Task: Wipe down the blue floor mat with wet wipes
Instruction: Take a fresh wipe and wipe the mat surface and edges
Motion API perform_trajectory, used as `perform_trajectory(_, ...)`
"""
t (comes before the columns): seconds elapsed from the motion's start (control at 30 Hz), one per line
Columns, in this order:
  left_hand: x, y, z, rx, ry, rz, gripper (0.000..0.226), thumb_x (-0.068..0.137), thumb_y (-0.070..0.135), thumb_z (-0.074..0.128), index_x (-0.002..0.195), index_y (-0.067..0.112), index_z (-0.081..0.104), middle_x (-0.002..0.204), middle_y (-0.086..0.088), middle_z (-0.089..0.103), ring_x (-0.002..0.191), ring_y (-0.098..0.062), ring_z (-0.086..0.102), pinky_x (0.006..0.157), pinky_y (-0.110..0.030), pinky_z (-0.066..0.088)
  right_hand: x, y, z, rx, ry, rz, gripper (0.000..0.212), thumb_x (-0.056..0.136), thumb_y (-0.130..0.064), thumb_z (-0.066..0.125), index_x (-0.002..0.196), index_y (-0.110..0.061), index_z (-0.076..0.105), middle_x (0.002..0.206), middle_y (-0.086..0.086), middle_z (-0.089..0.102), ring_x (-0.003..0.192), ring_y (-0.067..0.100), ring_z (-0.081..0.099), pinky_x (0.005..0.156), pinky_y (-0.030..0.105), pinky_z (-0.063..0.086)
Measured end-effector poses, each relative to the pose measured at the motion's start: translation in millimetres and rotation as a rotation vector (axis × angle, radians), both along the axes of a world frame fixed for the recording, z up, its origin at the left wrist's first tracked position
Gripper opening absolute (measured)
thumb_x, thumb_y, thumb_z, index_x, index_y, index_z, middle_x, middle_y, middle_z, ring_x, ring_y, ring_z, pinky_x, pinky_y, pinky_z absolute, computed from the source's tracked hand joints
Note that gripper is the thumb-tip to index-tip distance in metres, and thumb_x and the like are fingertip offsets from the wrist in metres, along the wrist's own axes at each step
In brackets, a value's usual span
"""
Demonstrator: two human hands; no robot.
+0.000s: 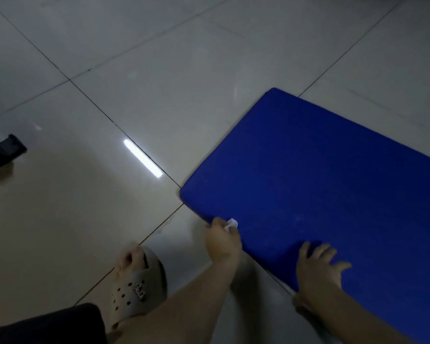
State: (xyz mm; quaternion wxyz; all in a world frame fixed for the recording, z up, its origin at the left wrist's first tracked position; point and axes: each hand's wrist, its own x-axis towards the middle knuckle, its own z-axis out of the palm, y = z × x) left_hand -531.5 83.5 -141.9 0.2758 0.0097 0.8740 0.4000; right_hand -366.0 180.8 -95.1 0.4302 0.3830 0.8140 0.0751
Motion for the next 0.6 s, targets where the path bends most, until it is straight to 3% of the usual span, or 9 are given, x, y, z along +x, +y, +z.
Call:
perform_trajectory(0.07, 2, 10, 9, 0.04, -0.145, 0.275, 0.023, 0.094, 0.043, 0.066, 0.094, 0.026, 0.052, 0.101, -0.002, 0.066, 0.076, -0.013, 0.068, 0.07, -0.036, 0.062, 14, 1, -6, 0.015, 0.034, 0.022, 0.112, 0.093, -0.056, 0.056, 0.155, 0.002, -0.017, 0.158, 0.04, 0.007, 0.146, 0.051, 0.019, 0.111, 0.061, 0.035)
perform_trajectory(0.17, -18, 16, 16, 0.192, -0.484, 0.55, 0.053, 0.082, 0.03, 0.083, 0.111, 0.016, 0.042, 0.098, -0.003, 0.061, 0.071, -0.016, 0.063, 0.069, -0.032, 0.057, 13, 7, -5, 0.002, 0.078, 0.09, 0.105, 0.093, -0.054, 0.057, 0.156, 0.006, -0.002, 0.154, 0.042, 0.022, 0.14, 0.048, 0.037, 0.109, 0.05, 0.043)
perform_trajectory(0.27, -43, 7, 12, 0.361, -0.706, 0.462, 0.086, 0.045, 0.038, 0.096, 0.118, 0.003, 0.066, 0.101, -0.01, 0.073, 0.088, -0.026, 0.072, 0.085, -0.037, 0.058, 2, 14, 7, -0.049, 0.106, 0.052, 0.099, 0.092, -0.05, 0.058, 0.157, 0.005, 0.006, 0.149, 0.038, 0.035, 0.13, 0.042, 0.05, 0.101, 0.042, 0.051)
perform_trajectory(0.33, -56, 7, 28, 0.493, -0.657, 0.345, 0.064, 0.056, 0.034, 0.091, 0.11, 0.004, 0.074, 0.101, -0.014, 0.077, 0.095, -0.031, 0.074, 0.091, -0.043, 0.06, -13, 22, 21, -0.126, 0.207, -0.024, 0.105, 0.085, -0.052, 0.064, 0.157, 0.0, 0.007, 0.143, 0.028, 0.043, 0.123, 0.035, 0.053, 0.092, 0.038, 0.053)
perform_trajectory(0.43, -101, 31, 75, 0.595, -0.439, 0.363, 0.028, 0.079, 0.019, 0.083, 0.102, 0.007, 0.073, 0.098, -0.012, 0.076, 0.084, -0.023, 0.074, 0.081, -0.039, 0.062, -48, 31, 43, -0.214, 0.439, -0.057, 0.105, 0.079, -0.056, 0.069, 0.154, -0.01, 0.012, 0.131, 0.017, 0.048, 0.116, 0.03, 0.052, 0.085, 0.04, 0.054)
perform_trajectory(0.53, -169, 43, 112, 0.674, -0.304, 0.416, 0.029, 0.084, 0.017, 0.08, 0.106, 0.002, 0.069, 0.102, -0.013, 0.073, 0.076, -0.02, 0.07, 0.069, -0.029, 0.062, -100, 24, 57, -0.203, 0.68, 0.002, 0.097, 0.083, -0.057, 0.065, 0.155, -0.016, 0.014, 0.128, 0.012, 0.049, 0.114, 0.029, 0.051, 0.083, 0.04, 0.054)
perform_trajectory(0.6, -221, 39, 120, 0.682, -0.245, 0.476, 0.039, 0.085, 0.021, 0.081, 0.116, 0.0, 0.067, 0.111, -0.012, 0.072, 0.082, -0.02, 0.068, 0.074, -0.029, 0.058, -138, 12, 57, -0.213, 0.829, 0.091, 0.095, 0.088, -0.057, 0.062, 0.158, -0.016, 0.013, 0.136, 0.012, 0.047, 0.12, 0.029, 0.049, 0.086, 0.041, 0.054)
